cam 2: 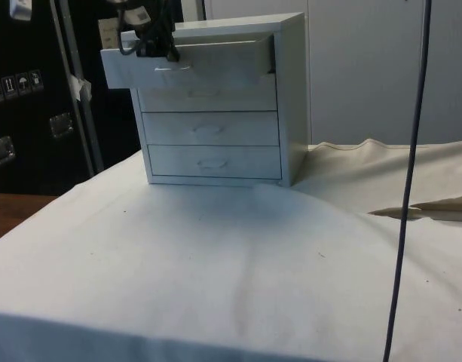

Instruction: Open the drawer, then close it.

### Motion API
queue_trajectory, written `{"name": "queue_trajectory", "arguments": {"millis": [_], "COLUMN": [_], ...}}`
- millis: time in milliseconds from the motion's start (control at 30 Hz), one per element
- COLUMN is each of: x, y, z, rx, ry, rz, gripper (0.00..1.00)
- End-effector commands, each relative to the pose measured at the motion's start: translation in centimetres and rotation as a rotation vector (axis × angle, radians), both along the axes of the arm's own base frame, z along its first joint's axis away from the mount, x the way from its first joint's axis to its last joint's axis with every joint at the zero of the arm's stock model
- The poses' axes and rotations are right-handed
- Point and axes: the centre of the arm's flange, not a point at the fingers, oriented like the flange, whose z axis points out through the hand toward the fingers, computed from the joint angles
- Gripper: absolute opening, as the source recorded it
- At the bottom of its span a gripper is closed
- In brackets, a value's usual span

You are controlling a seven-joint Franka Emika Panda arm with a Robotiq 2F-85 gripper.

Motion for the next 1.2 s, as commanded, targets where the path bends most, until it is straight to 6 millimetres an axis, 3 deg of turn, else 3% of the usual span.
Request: {"name": "queue_trajectory", "arguments": {"millis": [0, 67, 100, 167, 367, 433, 1167], "x": [0.1, 0.1, 0.0, 0.1, 0.2, 0.2, 0.4], "y": [-0.9, -1.2, -0.5, -1.9, -3.3, -3.0, -8.2], "z": [0.2, 0.4, 0.3, 0.6, 0.8, 0.7, 1.0], "rx": [0.003, 0.005, 0.003, 0.008, 0.011, 0.005, 0.014], "ry": [-0.004, -0.003, 0.001, -0.001, 0.003, 0.009, 0.021], "rz": [0.012, 0.013, 0.001, 0.011, 0.009, -0.004, 0.015], "gripper": [0.00, 0.00, 0.00, 0.00, 0.00, 0.00, 0.00]}}
